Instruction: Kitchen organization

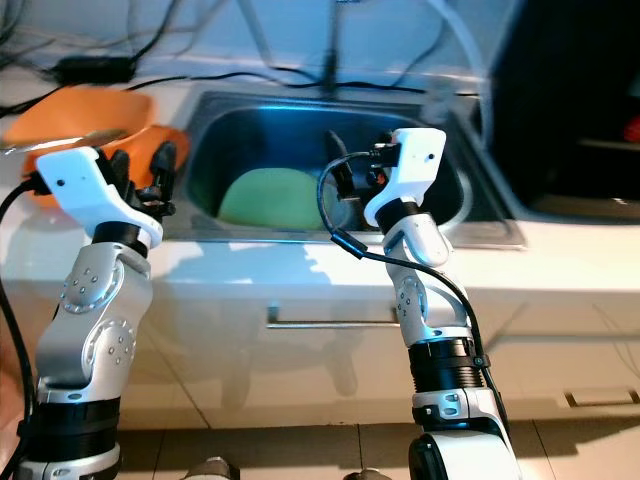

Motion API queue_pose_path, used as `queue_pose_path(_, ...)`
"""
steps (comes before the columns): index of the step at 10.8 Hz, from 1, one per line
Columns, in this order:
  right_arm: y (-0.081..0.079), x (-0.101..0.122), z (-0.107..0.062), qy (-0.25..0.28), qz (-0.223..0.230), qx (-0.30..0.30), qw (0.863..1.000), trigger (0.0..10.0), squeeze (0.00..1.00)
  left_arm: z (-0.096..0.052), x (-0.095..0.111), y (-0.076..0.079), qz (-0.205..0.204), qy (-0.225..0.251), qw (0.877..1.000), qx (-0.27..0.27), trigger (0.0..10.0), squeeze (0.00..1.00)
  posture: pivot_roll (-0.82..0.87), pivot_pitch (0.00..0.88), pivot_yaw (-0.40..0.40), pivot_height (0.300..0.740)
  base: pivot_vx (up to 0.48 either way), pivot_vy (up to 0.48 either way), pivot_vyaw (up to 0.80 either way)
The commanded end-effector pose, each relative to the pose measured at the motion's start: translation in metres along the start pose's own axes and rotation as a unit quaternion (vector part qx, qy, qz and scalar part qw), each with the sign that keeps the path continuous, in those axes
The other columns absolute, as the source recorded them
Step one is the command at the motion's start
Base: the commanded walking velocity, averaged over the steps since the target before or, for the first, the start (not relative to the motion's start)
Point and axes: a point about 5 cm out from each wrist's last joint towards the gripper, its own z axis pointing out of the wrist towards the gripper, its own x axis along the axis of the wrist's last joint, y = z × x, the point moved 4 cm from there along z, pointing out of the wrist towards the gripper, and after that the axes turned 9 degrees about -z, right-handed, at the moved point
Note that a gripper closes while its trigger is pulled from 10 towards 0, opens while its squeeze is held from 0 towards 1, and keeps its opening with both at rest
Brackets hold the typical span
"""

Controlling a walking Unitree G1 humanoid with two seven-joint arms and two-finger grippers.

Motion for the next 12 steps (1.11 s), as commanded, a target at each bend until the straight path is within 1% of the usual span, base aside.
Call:
queue_pose_path(1, 0.0, 0.004, 0.002, 0.008, -0.003, -0.002, 1.0, 10.0, 0.0, 0.003, 0.002, 0.002, 0.003, 0.005, 1.0, -0.004, 10.0, 0.0, 0.11, 0.001, -0.017, 0.74, 0.0, 0.0, 0.0)
queue_pose_path(2, 0.0, 0.004, 0.002, 0.009, -0.008, -0.002, 1.0, 10.0, 0.0, 0.004, 0.002, 0.003, 0.009, 0.008, 1.0, -0.003, 10.0, 0.0, 0.11, 0.0, -0.017, 0.74, 0.0, 0.0, 0.0)
queue_pose_path(4, -0.002, 0.005, 0.003, 0.01, -0.018, 0.004, 1.0, 10.0, 0.0, 0.005, 0.002, 0.003, 0.017, 0.008, 1.0, 0.0, 10.0, 0.0, 0.11, 0.0, -0.018, 0.74, 0.0, 0.0, 0.68)
queue_pose_path(5, -0.001, 0.003, 0.004, 0.007, -0.02, 0.001, 1.0, 10.0, 0.0, 0.005, 0.003, 0.003, 0.029, 0.012, 1.0, -0.002, 10.0, 0.0, 0.11, 0.0, -0.018, 0.74, 0.0, 0.0, 0.8)
queue_pose_path(6, -0.001, 0.003, 0.004, 0.005, -0.021, -0.001, 1.0, 10.0, 0.0, 0.005, 0.003, 0.002, 0.023, 0.012, 1.0, 0.003, 10.0, 0.0, 0.11, 0.0, -0.021, 0.74, 0.0, 0.0, 0.51)
queue_pose_path(7, 0.0, 0.003, 0.005, 0.004, -0.021, -0.003, 1.0, 10.0, 0.0, 0.006, 0.004, -0.002, 0.013, 0.012, 1.0, 0.011, 10.0, 0.0, 0.11, 0.0, -0.019, 0.74, 0.0, 0.0, 0.0)
queue_pose_path(9, 0.002, 0.003, 0.005, 0.005, -0.02, -0.012, 1.0, 10.0, 0.0, 0.007, 0.0, -0.002, 0.011, 0.004, 1.0, 0.01, 10.0, 0.0, 0.11, 0.0, -0.017, 0.74, 0.0, 0.0, 0.0)
queue_pose_path(10, 0.005, -0.002, 0.002, -0.001, -0.018, -0.026, 1.0, 10.0, 0.0, 0.002, -0.018, -0.002, 0.023, -0.025, 0.999, -0.009, 10.0, 0.0, 0.11, 0.0, -0.018, 0.74, 0.0, 0.0, 0.0)
queue_pose_path(11, 0.008, -0.012, -0.005, -0.014, -0.019, -0.042, 0.999, 10.0, 0.0, -0.01, -0.04, -0.011, 0.033, -0.057, 0.998, -0.007, 10.0, 0.0, 0.11, 0.001, -0.019, 0.74, 0.0, 0.0, 0.0)
queue_pose_path(12, 0.009, -0.018, -0.011, -0.022, -0.022, -0.05, 0.998, 10.0, 0.0, -0.018, -0.05, -0.019, 0.04, -0.07, 0.997, 0.002, 10.0, 0.0, 0.1, 0.005, -0.02, 0.74, 0.0, 0.0, 0.0)
